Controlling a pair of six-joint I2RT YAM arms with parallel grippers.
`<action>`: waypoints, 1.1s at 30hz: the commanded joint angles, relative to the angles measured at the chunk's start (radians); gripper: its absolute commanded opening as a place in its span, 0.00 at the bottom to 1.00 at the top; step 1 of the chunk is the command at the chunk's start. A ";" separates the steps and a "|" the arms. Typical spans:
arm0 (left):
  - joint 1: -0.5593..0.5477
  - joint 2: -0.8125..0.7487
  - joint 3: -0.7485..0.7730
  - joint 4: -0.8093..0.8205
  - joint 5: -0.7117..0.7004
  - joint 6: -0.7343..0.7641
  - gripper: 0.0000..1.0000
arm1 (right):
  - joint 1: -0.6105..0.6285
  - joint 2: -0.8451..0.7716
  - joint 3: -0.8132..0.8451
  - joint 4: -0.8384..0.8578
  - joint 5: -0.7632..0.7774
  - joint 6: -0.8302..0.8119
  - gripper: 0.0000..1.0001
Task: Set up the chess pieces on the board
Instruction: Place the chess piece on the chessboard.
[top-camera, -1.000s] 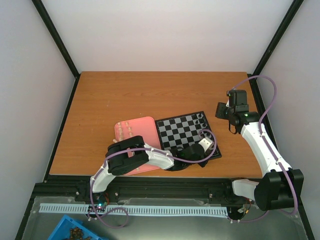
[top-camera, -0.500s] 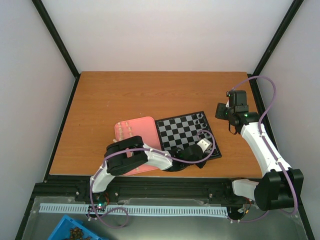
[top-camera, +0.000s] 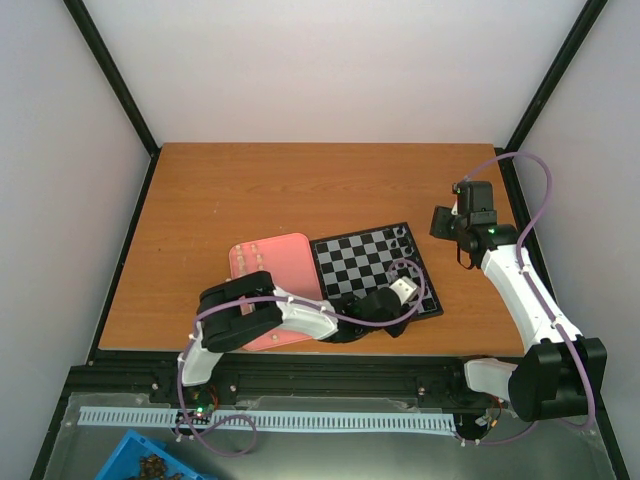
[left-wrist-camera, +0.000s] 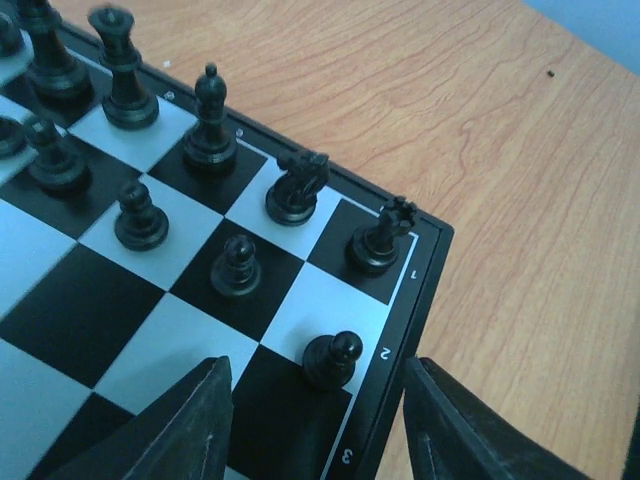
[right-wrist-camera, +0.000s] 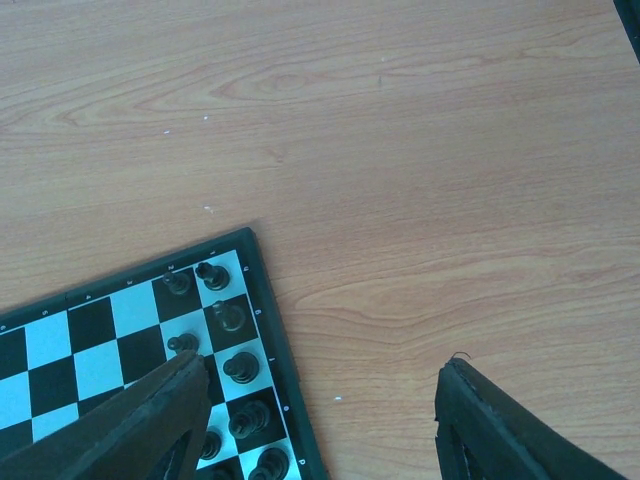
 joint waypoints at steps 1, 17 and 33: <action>-0.011 -0.106 -0.005 -0.043 -0.023 0.053 0.52 | -0.008 -0.024 -0.012 0.027 -0.005 -0.010 0.62; -0.011 -0.199 -0.071 -0.185 0.012 0.053 0.01 | -0.007 -0.036 -0.023 0.038 -0.014 -0.003 0.63; 0.014 -0.038 0.052 -0.204 0.079 0.037 0.01 | -0.008 -0.045 -0.041 0.040 -0.007 -0.002 0.64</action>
